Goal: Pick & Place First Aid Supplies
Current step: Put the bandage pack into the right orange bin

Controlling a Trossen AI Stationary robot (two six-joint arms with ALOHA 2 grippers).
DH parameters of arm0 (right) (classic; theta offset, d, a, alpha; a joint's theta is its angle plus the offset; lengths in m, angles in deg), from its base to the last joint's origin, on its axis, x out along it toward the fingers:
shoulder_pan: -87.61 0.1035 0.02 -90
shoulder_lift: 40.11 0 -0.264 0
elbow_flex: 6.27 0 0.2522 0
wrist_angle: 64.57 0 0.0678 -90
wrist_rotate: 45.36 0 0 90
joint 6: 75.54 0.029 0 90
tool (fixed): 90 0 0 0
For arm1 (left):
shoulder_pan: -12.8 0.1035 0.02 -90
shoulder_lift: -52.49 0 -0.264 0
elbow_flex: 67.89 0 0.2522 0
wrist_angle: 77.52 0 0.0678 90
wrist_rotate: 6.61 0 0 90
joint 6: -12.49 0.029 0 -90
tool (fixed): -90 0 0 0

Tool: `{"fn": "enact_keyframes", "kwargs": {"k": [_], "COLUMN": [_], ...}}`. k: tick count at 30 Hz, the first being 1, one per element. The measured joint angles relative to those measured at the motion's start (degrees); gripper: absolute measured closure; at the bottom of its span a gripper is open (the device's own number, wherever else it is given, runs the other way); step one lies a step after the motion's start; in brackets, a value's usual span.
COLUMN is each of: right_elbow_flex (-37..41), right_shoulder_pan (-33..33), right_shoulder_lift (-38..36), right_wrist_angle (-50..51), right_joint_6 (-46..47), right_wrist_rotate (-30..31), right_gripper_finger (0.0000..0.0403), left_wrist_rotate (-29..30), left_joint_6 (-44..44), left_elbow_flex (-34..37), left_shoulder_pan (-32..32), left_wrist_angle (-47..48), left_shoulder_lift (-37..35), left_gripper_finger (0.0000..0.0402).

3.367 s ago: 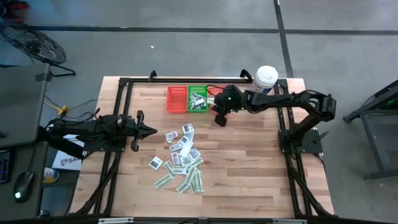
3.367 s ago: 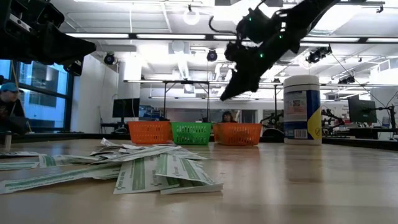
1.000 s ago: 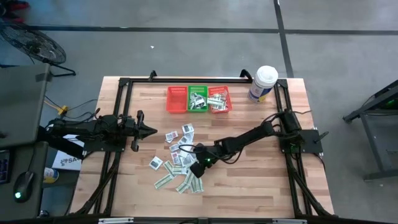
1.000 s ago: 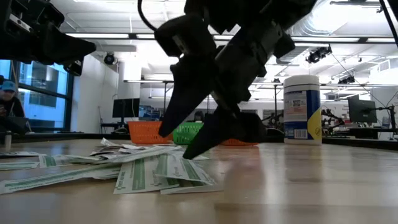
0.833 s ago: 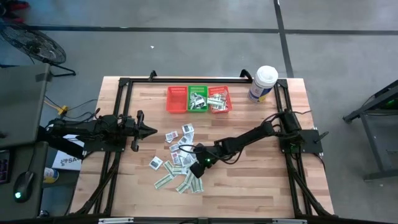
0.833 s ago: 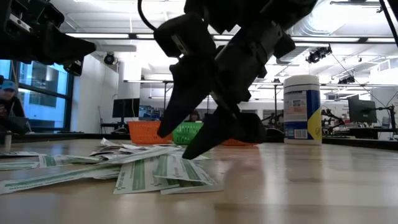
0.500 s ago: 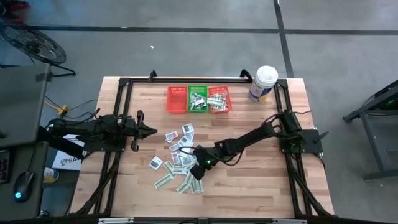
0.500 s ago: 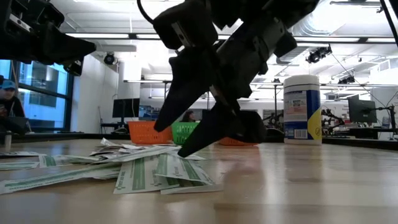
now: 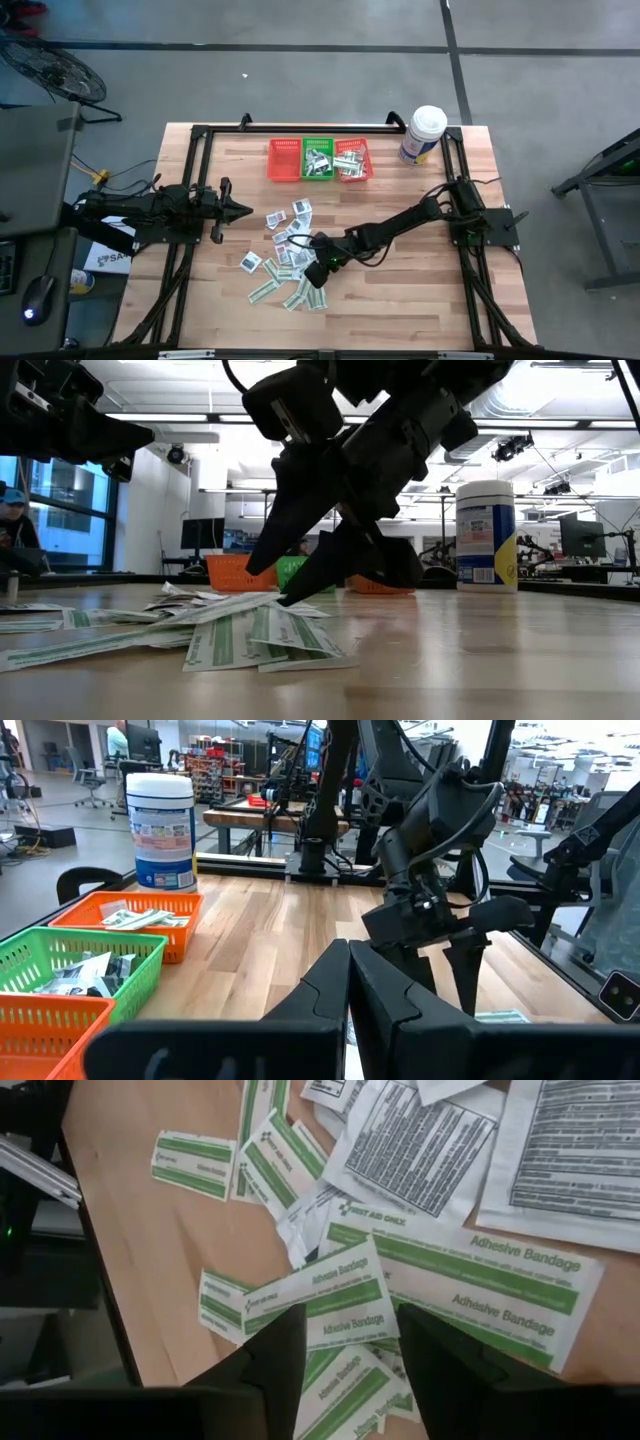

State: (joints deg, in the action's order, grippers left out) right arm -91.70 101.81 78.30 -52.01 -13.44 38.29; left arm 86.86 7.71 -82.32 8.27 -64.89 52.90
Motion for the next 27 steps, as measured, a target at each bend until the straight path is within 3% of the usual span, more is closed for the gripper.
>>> {"fn": "enact_keyframes", "kwargs": {"k": [8,19,27], "right_elbow_flex": [0.1,0.1,0.1], "right_shoulder_pan": [0.0,0.0,0.0], "right_shoulder_lift": [1.0,1.0,1.0], "right_wrist_angle": [-0.1,-0.2,-0.9], "right_joint_6": [0.8,0.8,0.9], "right_wrist_rotate": [1.0,1.9,1.4], "right_gripper_finger": [0.0285,0.0392,0.0402], "left_wrist_rotate": [0.0,0.0,0.0], "left_joint_6": [0.0,0.0,0.0], "left_elbow_flex": [0.0,0.0,0.0], "left_shoulder_pan": [0.0,0.0,0.0], "left_wrist_angle": [0.0,0.0,0.0], "left_shoulder_lift": [0.0,0.0,0.0], "left_gripper_finger": [0.04,0.04,0.04]}}
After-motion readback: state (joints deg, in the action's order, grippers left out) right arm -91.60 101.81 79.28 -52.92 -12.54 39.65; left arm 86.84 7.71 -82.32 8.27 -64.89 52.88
